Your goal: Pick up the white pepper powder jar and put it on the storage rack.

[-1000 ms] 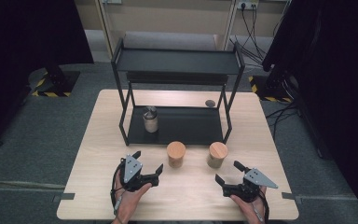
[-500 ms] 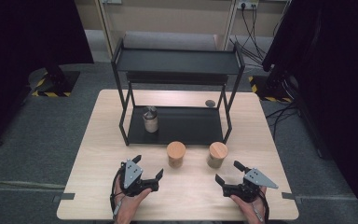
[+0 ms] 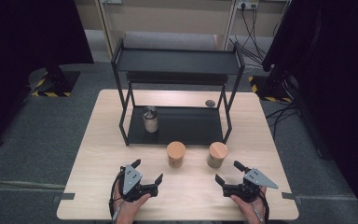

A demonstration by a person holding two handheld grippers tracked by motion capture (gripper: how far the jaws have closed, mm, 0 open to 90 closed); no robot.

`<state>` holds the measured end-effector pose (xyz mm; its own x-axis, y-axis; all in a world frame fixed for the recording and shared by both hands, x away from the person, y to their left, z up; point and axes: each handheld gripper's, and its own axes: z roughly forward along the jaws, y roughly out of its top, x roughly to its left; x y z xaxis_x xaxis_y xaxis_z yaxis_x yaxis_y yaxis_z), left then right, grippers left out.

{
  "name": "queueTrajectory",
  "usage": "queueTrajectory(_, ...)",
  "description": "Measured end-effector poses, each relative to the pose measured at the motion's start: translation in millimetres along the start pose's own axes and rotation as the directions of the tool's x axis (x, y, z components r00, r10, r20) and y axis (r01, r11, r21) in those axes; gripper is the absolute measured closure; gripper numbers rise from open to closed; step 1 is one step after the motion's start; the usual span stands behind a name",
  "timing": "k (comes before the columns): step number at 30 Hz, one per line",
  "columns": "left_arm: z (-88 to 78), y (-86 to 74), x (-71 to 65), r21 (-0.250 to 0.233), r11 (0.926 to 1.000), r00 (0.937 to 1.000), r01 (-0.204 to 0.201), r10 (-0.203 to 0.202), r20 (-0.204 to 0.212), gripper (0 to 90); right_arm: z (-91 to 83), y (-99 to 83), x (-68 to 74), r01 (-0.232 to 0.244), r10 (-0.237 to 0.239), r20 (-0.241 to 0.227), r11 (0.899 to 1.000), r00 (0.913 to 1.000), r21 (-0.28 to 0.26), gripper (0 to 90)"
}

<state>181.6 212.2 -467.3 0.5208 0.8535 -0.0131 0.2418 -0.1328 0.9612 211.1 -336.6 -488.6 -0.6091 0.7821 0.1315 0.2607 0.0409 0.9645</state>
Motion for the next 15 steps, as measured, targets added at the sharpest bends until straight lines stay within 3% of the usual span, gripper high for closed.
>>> queueTrajectory(15, 1.3, -10.7, 0.8, 0.015, 0.9999, 0.9999, 0.008, -0.008, 0.011, 4.0, -0.4, 0.3, -0.1, 0.002, -0.002, -0.003, 1.0, 1.0, -0.001, 0.8)
